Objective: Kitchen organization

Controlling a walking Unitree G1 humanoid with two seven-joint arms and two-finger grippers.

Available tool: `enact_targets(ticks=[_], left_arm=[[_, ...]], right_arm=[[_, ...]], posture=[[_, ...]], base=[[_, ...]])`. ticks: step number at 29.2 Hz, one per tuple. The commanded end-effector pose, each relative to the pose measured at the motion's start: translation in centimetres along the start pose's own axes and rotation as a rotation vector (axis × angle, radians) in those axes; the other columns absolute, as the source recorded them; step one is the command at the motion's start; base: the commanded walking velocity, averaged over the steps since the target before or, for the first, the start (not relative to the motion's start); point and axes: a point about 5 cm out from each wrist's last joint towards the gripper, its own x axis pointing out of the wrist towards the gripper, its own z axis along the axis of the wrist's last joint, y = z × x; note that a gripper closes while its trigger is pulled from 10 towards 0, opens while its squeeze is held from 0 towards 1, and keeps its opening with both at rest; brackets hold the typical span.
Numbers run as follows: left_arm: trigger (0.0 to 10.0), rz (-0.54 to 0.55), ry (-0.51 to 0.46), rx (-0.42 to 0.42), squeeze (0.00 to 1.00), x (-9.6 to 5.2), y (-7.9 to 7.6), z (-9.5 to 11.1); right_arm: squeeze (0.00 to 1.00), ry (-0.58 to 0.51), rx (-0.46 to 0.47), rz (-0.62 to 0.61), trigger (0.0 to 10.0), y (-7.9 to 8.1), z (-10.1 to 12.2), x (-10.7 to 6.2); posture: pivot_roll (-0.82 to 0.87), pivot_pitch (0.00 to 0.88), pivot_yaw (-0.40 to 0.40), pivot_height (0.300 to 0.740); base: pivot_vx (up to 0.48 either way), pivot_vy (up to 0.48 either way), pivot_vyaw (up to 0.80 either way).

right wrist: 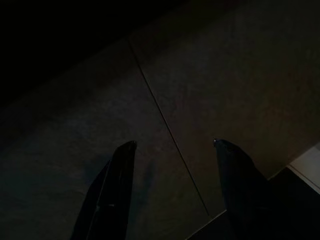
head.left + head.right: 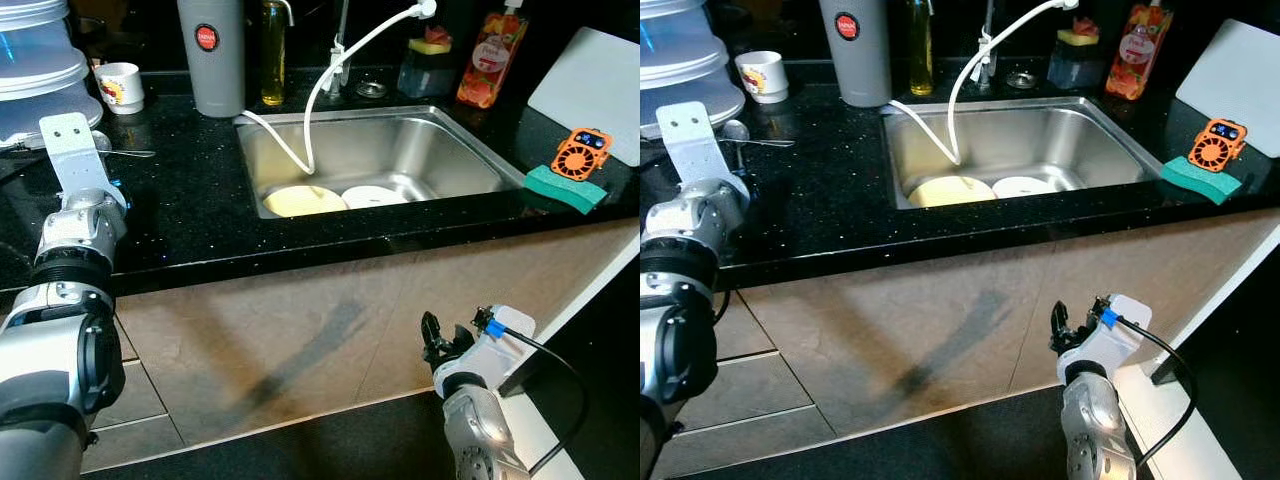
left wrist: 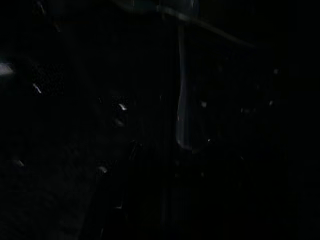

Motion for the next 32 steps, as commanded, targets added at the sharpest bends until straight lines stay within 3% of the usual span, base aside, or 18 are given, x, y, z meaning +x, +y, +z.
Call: enact_targets(ticks=[1, 4, 12, 13, 14, 16, 18, 32], left_arm=[[10.0, 0.0, 0.015, -0.035, 0.0, 0.1, 0.3, 0.2], [10.0, -0.011, 0.065, -0.103, 0.0, 0.2, 0.3, -0.8], [10.0, -0.02, 0.124, -0.167, 0.0, 0.3, 0.6, -2.0], [9.8, -0.025, 0.13, -0.173, 0.0, 0.3, 0.5, -2.1], [8.6, -0.024, 0.132, -0.172, 0.0, 0.3, 0.6, -2.2], [8.2, -0.021, 0.136, -0.174, 0.0, 0.3, 0.6, -2.3], [0.3, -0.013, 0.145, -0.179, 0.0, 0.3, 0.7, -2.7], [0.0, 0.001, 0.092, -0.127, 0.0, 0.3, 0.6, -2.1]], right_arm=[[0.0, 0.012, 0.02, -0.004, 10.0, 0.1, -0.2, -0.3], [0.0, 0.026, 0.023, 0.004, 10.0, 0.2, -0.5, -0.5], [0.0, 0.028, 0.02, 0.024, 10.0, 0.3, -0.3, -0.3], [0.0, 0.027, 0.021, 0.025, 10.0, 0.3, -0.2, -0.3], [0.0, 0.026, 0.021, 0.026, 10.0, 0.4, -0.2, -0.3], [0.0, 0.025, 0.022, 0.026, 10.0, 0.4, -0.1, -0.3], [0.0, 0.028, 0.025, 0.027, 10.0, 0.3, -0.2, -0.4], [0.0, 0.031, 0.027, 0.036, 10.0, 0.4, -0.1, -0.2]], posture=[[-0.03, 0.021, -0.014, 0.74], [-0.03, 0.028, -0.023, 0.74], [-0.02, 0.028, -0.024, 0.74], [-0.02, 0.028, -0.024, 0.74], [-0.02, 0.034, -0.021, 0.74], [-0.02, 0.034, -0.021, 0.74], [-0.03, 0.037, -0.022, 0.74], [-0.02, 0.036, -0.03, 0.74]], base=[[0.0, 0.0, 0.0], [0.0, 0.0, 0.0], [0.0, 0.0, 0.0], [0.0, 0.0, 0.0], [0.0, 0.0, 0.0], [0.0, 0.0, 0.0], [0.0, 0.0, 0.0], [0.0, 0.0, 0.0]])
